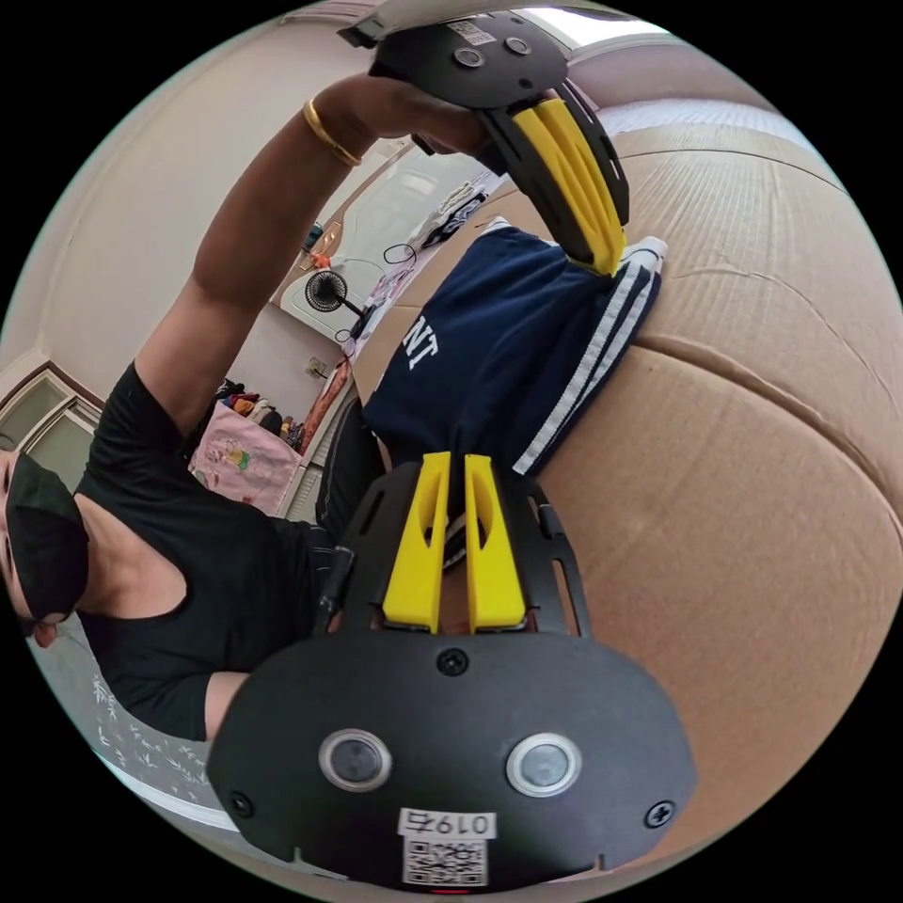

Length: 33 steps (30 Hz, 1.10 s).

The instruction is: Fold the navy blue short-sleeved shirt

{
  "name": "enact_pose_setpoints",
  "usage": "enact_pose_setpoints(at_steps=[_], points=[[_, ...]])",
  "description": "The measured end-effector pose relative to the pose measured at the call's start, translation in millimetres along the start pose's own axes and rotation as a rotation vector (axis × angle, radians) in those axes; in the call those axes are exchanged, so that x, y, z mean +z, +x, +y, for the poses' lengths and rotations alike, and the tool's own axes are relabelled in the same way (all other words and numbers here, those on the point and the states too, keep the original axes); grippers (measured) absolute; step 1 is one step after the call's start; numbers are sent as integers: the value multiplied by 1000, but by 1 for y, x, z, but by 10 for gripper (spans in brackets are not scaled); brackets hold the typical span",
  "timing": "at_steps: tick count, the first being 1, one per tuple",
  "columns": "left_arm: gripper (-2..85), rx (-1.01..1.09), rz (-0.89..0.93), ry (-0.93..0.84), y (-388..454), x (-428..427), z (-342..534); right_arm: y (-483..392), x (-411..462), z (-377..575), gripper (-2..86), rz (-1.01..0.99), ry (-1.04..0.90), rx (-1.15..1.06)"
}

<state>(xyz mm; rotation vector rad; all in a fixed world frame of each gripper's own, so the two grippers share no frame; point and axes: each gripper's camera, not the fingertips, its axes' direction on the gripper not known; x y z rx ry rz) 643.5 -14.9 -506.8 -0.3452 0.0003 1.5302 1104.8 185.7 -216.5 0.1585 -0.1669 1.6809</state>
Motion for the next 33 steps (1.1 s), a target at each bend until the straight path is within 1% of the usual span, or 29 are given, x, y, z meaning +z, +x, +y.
enact_pose_setpoints(at_steps=[6, 10, 13, 15, 17, 19, 20, 21, 24, 26, 28, 30, 33], points=[[9, 24, 27, 75, -10, 0, 40, -11, 6, -9, 43, 17, 3, -36], [14, 23, 56, 169, -22, -9, 78, -22, -6, -8, 69, 42, 71, -70], [30, -36, -36, 270, -33, -20, 105, -16, -25, -2, 70, 69, 174, -24], [61, -61, -100, 345, -35, -24, 116, -7, -31, -1, 71, 109, 224, 37], [76, -64, -109, 318, -39, -15, 113, 4, -30, -6, 73, 159, 264, 110], [79, -82, -81, 275, -49, 0, 111, 10, -27, -14, 73, 169, 308, 132], [77, -81, -31, 273, -55, 7, 114, 14, -26, -21, 75, 174, 355, 149], [76, -77, 38, 298, -62, 13, 120, 15, -26, -25, 76, 180, 380, 152], [72, -99, 161, 375, -81, 21, 140, 22, -22, -55, 85, 203, 481, 151], [70, -105, 167, 381, -86, 29, 148, 27, -4, -71, 95, 268, 522, 188], [71, -109, 150, 373, -88, 36, 154, 31, 11, -86, 97, 276, 507, 222], [72, -118, 120, 377, -91, 43, 162, 29, 23, -99, 87, 285, 497, 217], [76, -113, 124, 403, -95, 48, 173, 25, 41, -118, 53, 378, 437, 249]])
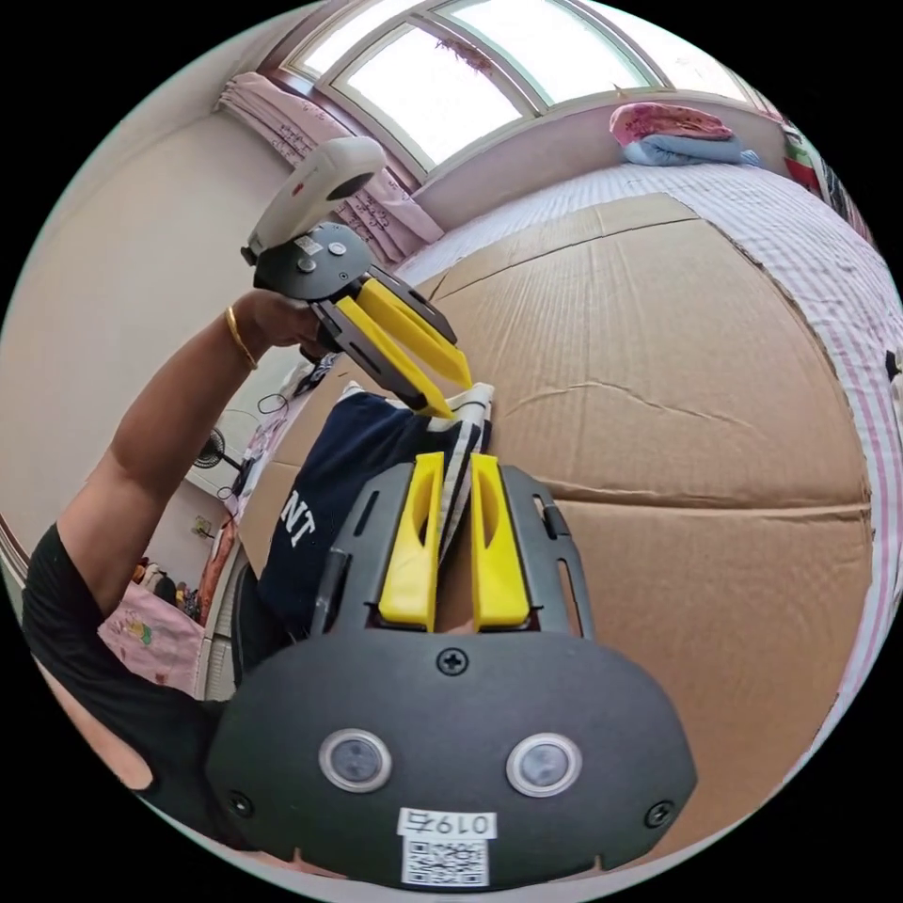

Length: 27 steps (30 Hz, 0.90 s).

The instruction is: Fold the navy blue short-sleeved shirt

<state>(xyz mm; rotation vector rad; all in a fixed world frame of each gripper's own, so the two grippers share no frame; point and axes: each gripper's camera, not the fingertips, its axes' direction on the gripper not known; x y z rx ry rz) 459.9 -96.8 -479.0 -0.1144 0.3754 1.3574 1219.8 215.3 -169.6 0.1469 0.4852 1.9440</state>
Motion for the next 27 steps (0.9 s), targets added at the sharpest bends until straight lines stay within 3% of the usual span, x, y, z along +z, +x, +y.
enact_pose_setpoints(at_steps=[9, 15, 27], points=[[85, -8, 23, 75, -23, -9, 35, -7, 35, -16, 62, -15, -2, 5], [92, -5, 35, 127, -35, -14, 59, -11, 85, -37, 58, 7, -139, -8], [94, 133, 2, 164, -49, -18, 76, -89, 100, -18, 22, 189, -99, -322]])
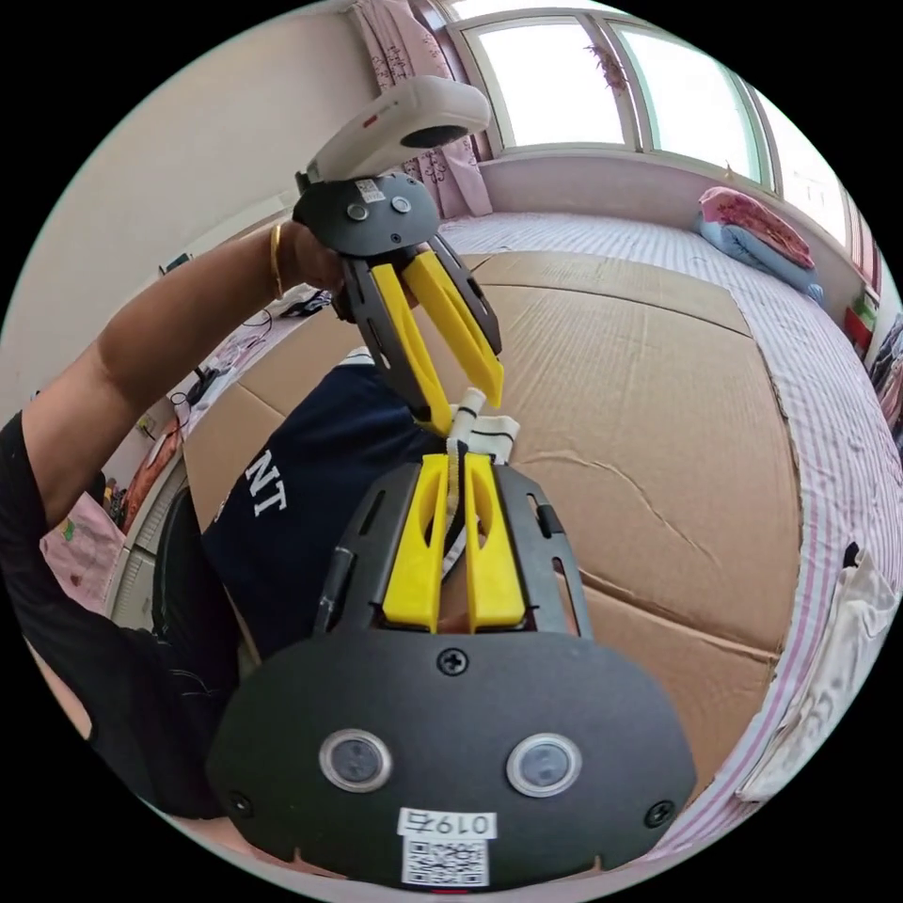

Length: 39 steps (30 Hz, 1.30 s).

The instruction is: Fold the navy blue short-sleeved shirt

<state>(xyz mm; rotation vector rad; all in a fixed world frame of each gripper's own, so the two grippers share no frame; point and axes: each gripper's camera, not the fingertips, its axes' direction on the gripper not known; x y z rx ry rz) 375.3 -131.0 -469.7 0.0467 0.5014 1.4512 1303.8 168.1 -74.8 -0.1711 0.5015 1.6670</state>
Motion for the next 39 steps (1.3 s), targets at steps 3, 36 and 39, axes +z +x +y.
enact_pose_setpoints(at_steps=[3, 36, 39], points=[[62, 22, 65, 19, -9, -3, 3, 7, -2, 3, 20, -69, 23, -6], [12, -184, 297, -298, -120, 9, -77, 62, -4, -16, 9, -385, -203, 178], [11, -217, 292, -313, -128, 24, -86, 53, -5, -23, 3, -336, -225, 164]])
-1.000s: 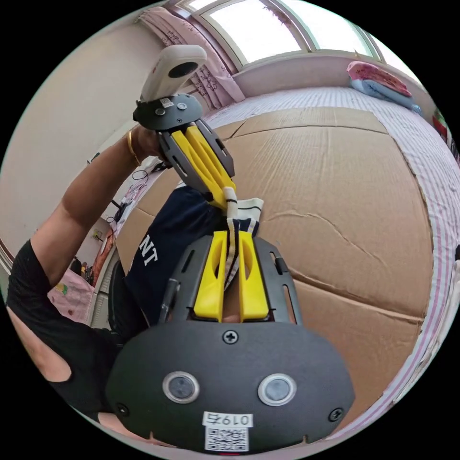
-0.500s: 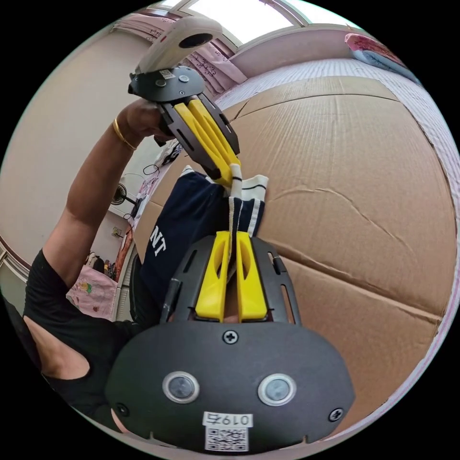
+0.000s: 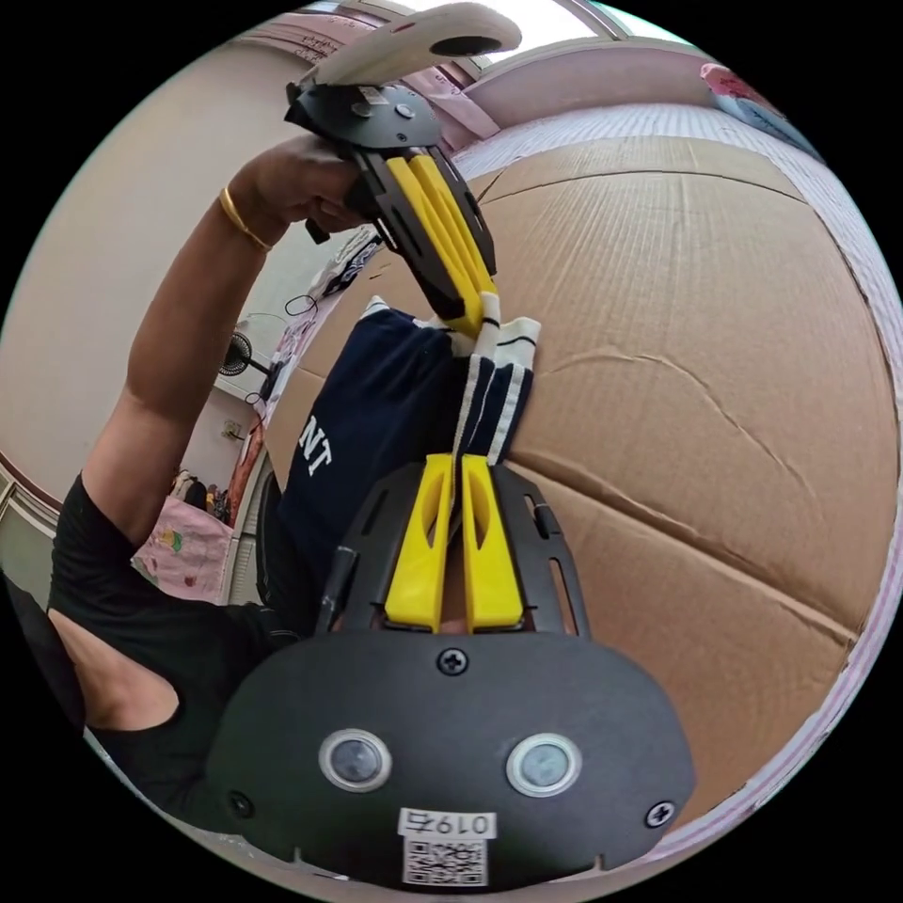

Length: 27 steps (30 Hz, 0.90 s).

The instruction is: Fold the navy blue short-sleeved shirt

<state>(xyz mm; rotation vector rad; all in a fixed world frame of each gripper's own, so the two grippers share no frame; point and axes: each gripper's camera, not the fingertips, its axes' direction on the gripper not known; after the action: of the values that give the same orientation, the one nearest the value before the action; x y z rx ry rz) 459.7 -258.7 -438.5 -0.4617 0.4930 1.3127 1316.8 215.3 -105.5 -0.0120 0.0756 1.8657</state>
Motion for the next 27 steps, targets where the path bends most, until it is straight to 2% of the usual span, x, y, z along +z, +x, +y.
enact_pose_setpoints(at_steps=[8, 15, 27], points=[[10, 23, 31, 38, -2, -20, -3, -19, -30, -7, -2, 24, 67, -7], [11, -77, 67, -42, -29, 8, -33, 0, -21, -16, 6, -17, 50, 72], [8, -47, 62, -43, -27, 9, -43, -12, -44, -21, 4, 12, -5, 49]])
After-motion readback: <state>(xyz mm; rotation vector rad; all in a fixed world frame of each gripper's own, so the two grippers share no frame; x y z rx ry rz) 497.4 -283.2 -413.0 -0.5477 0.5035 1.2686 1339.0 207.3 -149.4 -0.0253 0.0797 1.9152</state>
